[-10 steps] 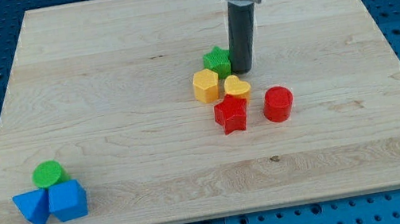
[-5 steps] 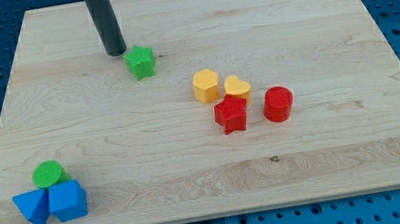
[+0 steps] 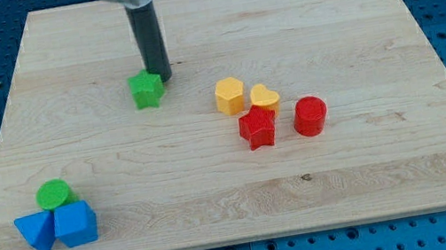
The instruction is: Slide the green star adjacent to the green circle
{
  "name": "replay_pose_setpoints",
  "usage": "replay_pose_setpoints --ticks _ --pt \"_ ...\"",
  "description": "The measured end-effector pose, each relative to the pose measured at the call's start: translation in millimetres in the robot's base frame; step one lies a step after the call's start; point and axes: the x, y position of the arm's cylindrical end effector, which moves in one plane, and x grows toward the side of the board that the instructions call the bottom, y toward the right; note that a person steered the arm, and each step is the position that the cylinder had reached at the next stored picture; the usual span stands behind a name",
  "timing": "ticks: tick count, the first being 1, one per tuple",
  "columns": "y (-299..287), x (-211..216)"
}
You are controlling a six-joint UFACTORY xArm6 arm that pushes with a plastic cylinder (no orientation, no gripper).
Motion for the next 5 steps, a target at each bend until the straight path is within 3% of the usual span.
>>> replay_pose_setpoints --ticks 5 --pt "-68.9 69.0"
